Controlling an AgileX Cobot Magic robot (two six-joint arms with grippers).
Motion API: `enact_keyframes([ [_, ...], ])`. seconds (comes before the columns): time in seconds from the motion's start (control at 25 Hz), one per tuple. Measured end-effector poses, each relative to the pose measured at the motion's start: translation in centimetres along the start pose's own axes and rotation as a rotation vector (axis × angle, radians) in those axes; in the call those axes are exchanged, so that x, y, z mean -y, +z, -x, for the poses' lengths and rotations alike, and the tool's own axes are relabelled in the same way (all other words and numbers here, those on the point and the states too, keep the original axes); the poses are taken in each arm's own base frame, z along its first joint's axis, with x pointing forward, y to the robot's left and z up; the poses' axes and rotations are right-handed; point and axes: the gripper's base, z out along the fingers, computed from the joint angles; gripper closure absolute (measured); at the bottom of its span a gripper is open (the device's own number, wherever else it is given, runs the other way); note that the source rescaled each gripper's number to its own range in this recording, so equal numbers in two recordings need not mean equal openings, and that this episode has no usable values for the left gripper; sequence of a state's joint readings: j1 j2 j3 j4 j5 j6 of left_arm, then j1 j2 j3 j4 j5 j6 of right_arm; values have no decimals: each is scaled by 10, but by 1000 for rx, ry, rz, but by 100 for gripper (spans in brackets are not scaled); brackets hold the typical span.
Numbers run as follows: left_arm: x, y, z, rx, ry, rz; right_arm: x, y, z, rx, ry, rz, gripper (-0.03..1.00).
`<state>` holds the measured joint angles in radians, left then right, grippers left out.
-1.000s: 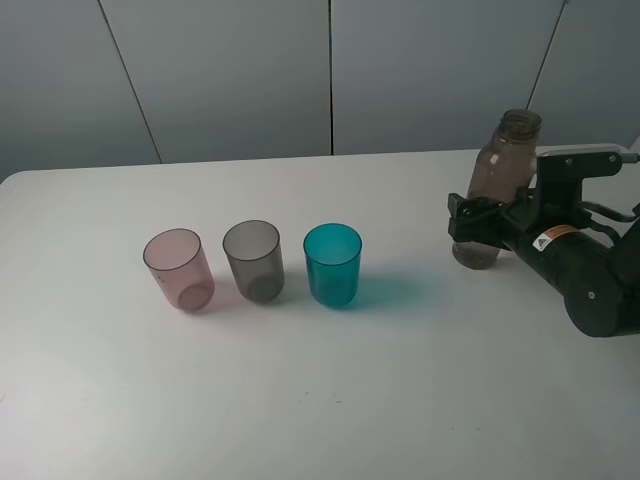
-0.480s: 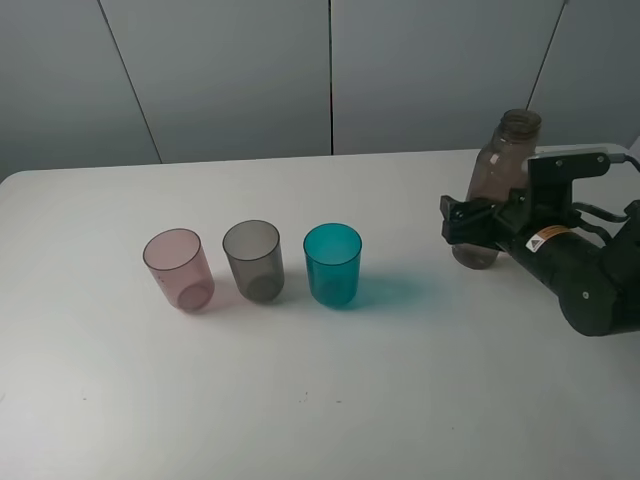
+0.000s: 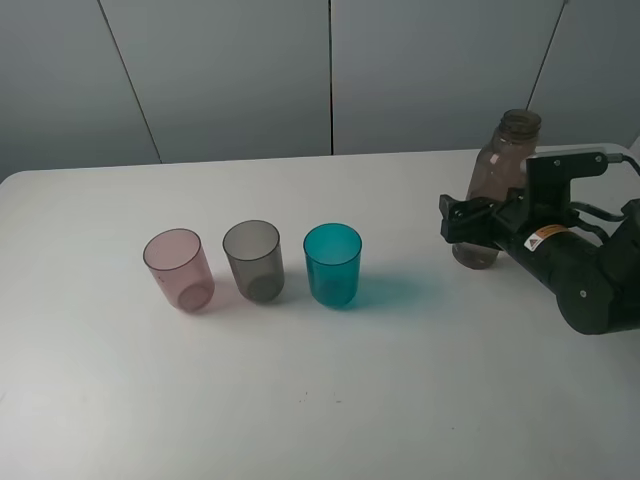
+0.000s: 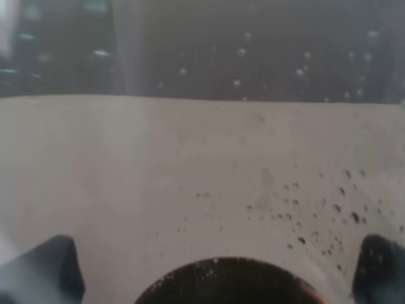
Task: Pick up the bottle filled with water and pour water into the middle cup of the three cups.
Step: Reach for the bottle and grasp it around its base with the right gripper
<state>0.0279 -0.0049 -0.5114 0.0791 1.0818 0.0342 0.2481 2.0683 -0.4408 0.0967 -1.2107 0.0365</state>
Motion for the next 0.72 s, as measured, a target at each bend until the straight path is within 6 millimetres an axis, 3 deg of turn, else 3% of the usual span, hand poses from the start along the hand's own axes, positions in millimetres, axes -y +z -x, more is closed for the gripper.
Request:
enact_keyframes([
  [0.28, 0, 0, 0, 0, 0, 0, 0, 1, 1, 4, 0, 0, -3],
  [0.32, 0, 0, 0, 0, 0, 0, 0, 2, 2, 8, 1, 1, 4],
  [0.36, 0, 0, 0, 0, 0, 0, 0, 2, 2, 10, 1, 1, 20],
  [0.44, 0, 0, 0, 0, 0, 0, 0, 2, 2, 10, 1, 1, 80],
  [0.48, 0, 0, 0, 0, 0, 0, 0, 2, 2, 10, 2, -2, 96],
  [0.72, 0, 0, 0, 0, 0, 0, -1, 2, 2, 9, -1, 4, 97],
])
